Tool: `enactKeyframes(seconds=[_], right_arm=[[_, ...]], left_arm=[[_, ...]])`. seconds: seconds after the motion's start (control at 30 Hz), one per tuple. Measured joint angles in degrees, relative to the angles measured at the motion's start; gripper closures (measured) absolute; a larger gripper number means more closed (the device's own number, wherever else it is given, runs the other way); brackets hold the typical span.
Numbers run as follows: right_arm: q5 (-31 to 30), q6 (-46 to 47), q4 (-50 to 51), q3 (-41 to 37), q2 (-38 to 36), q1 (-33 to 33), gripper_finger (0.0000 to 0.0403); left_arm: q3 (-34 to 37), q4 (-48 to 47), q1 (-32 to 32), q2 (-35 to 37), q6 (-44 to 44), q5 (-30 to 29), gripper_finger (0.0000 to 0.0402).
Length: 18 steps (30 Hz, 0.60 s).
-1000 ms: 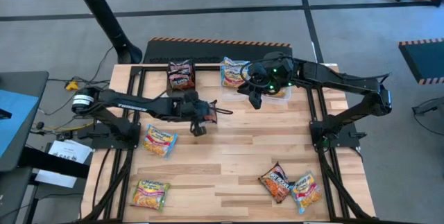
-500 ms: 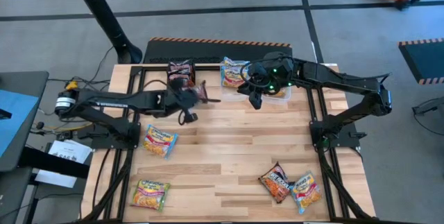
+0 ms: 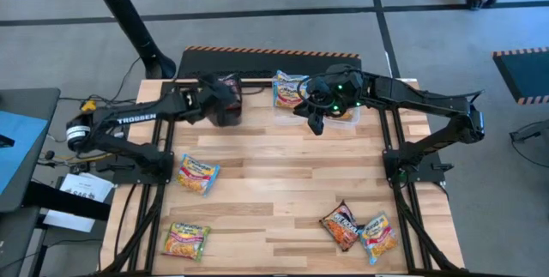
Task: Sort Maruchan noodles
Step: Put the top black noodle pack into the black bin
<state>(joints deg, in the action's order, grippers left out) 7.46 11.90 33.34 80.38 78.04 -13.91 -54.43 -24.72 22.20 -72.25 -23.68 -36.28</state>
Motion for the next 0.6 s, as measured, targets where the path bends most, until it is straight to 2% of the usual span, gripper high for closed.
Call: enactKeyframes(seconds=[0.33,0.5,0.6], right_arm=[[0.0,-0.02,0.02,0.0,0.0,0.0,0.03],[0.0,0.02,0.02,0.0,0.0,0.0,0.03],[0.0,0.02,0.0,0.0,0.0,0.0,0.03]], left_arm=[[-0.04,0.49,8.02,-0.02,-6.01,10.39,0.0401],[-0.13,0.54,11.69,-1.66,-7.05,18.06,0.0401],[-0.17,0.1,12.72,-3.65,-6.65,18.05,0.0401]])
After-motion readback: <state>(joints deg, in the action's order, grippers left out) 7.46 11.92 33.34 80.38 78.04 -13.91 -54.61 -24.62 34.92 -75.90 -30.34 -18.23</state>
